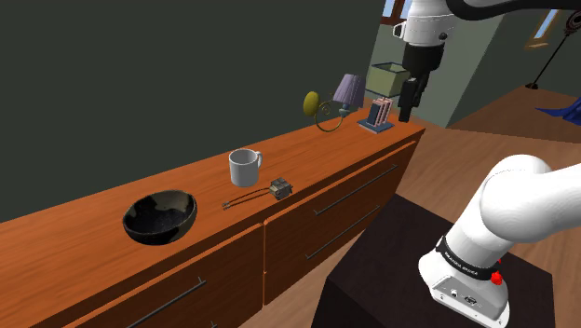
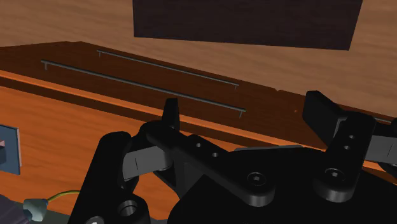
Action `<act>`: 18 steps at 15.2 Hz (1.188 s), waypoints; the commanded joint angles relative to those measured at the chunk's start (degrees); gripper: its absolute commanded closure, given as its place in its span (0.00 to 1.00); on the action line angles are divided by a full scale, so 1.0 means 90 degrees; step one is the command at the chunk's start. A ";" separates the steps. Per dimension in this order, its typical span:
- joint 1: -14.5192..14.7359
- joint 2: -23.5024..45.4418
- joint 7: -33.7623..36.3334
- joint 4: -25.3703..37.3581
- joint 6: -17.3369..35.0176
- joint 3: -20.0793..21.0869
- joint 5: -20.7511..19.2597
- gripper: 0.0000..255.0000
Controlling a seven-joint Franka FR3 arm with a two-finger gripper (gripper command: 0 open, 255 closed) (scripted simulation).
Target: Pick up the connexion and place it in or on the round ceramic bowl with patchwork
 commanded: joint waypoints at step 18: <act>0.0300 0.2781 0.1149 -0.0638 0.3821 0.0770 0.0787 0.00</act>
